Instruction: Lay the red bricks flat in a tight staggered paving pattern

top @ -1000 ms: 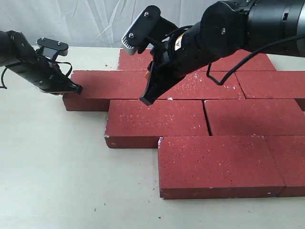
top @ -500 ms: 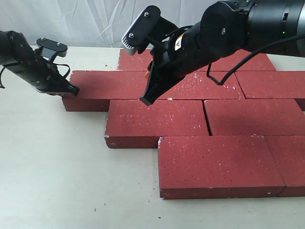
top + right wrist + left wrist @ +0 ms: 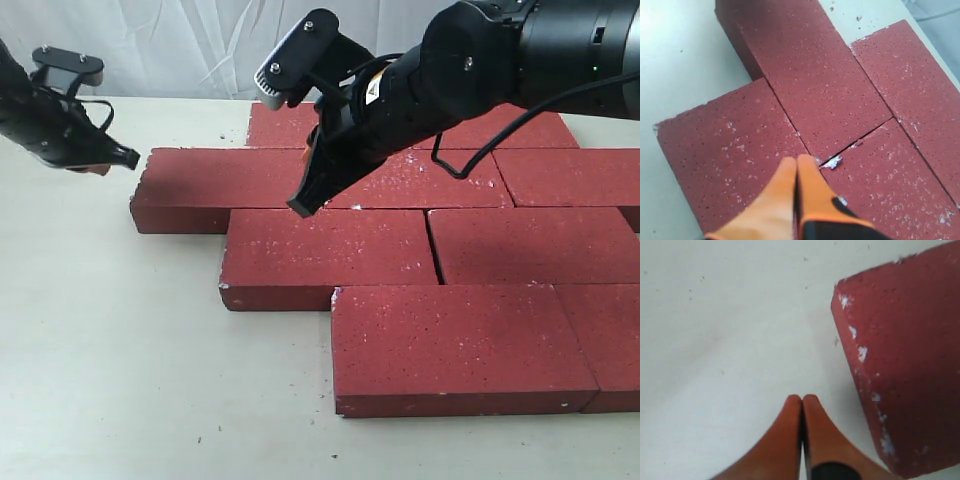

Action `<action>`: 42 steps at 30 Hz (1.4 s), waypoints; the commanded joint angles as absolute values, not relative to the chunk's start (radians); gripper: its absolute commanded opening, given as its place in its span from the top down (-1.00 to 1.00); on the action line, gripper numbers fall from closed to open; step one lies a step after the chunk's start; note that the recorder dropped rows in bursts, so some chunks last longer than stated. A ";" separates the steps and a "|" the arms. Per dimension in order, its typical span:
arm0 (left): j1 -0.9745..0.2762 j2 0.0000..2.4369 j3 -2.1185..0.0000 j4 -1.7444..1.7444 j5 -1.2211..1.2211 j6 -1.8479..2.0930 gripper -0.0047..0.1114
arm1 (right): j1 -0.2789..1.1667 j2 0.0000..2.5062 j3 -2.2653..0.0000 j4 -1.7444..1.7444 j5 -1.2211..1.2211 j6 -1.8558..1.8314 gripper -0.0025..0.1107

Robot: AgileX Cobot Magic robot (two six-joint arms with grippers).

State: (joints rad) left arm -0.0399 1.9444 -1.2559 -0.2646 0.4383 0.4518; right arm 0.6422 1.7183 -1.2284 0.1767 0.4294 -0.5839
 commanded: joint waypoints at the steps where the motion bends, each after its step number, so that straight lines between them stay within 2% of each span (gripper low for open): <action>1: -0.056 1.851 -1.259 -0.360 0.449 0.462 0.92 | 0.640 1.720 -1.229 0.196 0.337 -0.563 0.97; 6: -0.095 1.801 -1.259 -0.528 0.269 0.478 0.92 | 0.636 1.720 -1.319 0.180 0.468 -0.563 0.97; 8: -0.099 1.773 -1.259 -0.459 0.361 0.478 0.92 | 0.623 1.720 -1.373 0.141 0.614 -0.553 0.97; 10: -0.073 1.727 -1.259 -0.344 0.558 0.453 0.92 | 0.581 1.720 -1.417 0.070 0.765 -0.477 0.97; 13: -0.033 1.631 -1.259 -0.098 0.784 0.315 0.92 | 0.464 1.711 -1.431 -0.037 1.008 -0.375 0.97; 15: -0.029 1.577 -1.259 0.030 0.884 0.251 0.92 | 0.381 1.704 -1.431 -0.039 1.061 -0.329 0.97; 19: -0.031 1.469 -1.233 0.078 0.895 0.132 0.92 | 0.220 1.675 -1.431 -0.040 1.027 -0.179 0.97; 23: -0.033 1.379 -1.164 0.079 0.765 0.135 0.92 | 0.152 1.626 -1.393 -0.047 0.977 -0.159 0.97; 24: -0.033 1.339 -1.126 0.079 0.699 0.138 0.92 | 0.127 1.579 -1.335 -0.065 0.887 -0.133 0.97; 29: -0.033 1.262 -1.044 0.079 0.574 0.139 0.92 | 0.068 1.462 -1.188 -0.079 0.706 -0.126 0.97; 34: -0.033 1.161 -0.937 0.069 0.463 0.131 0.92 | 0.009 1.333 -1.074 -0.100 0.642 -0.126 0.97; 42: -0.033 0.905 -0.819 -0.015 0.412 0.131 0.92 | 0.011 1.039 -0.818 -0.099 0.378 -0.095 0.97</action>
